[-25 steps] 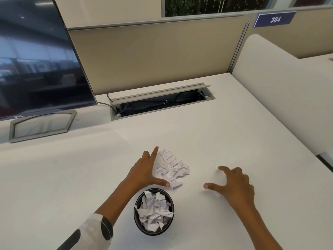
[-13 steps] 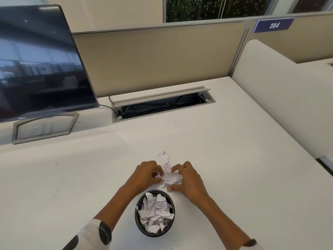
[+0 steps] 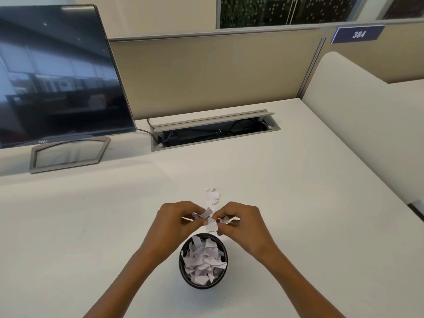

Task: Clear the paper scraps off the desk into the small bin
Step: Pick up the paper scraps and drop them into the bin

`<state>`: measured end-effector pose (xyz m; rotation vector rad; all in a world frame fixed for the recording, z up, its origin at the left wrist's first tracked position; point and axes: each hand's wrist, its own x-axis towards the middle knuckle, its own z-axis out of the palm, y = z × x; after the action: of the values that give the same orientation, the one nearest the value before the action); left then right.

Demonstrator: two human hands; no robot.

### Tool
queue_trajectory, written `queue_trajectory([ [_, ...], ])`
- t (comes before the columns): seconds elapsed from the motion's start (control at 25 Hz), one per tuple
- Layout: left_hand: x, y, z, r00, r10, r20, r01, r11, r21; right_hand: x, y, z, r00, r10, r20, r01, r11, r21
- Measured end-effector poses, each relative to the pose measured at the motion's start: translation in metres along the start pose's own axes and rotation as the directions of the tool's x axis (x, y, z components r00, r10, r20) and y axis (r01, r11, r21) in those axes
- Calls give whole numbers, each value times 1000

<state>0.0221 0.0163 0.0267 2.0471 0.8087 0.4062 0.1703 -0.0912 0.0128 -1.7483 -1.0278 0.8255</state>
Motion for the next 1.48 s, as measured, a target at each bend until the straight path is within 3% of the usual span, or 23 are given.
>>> queue_trajectory([
  [0.12, -37, 16, -14, 999, 24, -40, -25, 999, -36, -23, -20, -5, 994, -89, 62, 91, 995, -34],
  [0.28, -75, 17, -9, 991, -6, -131, 8, 1000, 16, -41, -34, -7, 983, -85, 163, 99, 992, -82],
  [0.44, -94, 8, 3, 979, -75, -188, 53, 991, -119, -55, -26, -8, 974, -220, 59, 227, 958, -177],
  [0.52, -98, 3, 6, 963, -72, -259, 44, 993, -110, -65, -18, -2, 921, -386, 46, 372, 842, -391],
  [0.6, -100, -2, 8, 951, -25, -310, 27, 1000, 5, -72, -8, 9, 838, -522, 157, 490, 596, -636],
  [0.68, -101, -4, 11, 946, 73, -317, -15, 983, 183, -76, 1, 21, 818, -484, 311, 529, 420, -737],
  [0.76, -101, -4, 16, 941, 210, -265, -94, 915, 393, -75, 7, 28, 833, -402, 381, 523, 344, -780],
  [0.96, -104, -14, 32, 938, 306, -162, -139, 762, 633, -67, 9, 31, 878, -254, 406, 471, 312, -825],
  [1.12, -100, -16, 37, 958, 269, -96, -115, 669, 734, -64, 5, 34, 884, -270, 380, 453, 303, -838],
  [1.32, -94, 0, 32, 994, 104, -16, -60, 688, 723, -65, -4, 33, 889, -310, 337, 419, 258, -871],
  [1.44, -94, 1, 31, 978, 191, -79, -79, 698, 711, -73, -8, 27, 871, -360, 334, 445, 289, -848],
  [1.48, -95, 3, 30, 979, 181, -98, -71, 745, 663, -75, -8, 24, 856, -404, 324, 466, 328, -822],
])
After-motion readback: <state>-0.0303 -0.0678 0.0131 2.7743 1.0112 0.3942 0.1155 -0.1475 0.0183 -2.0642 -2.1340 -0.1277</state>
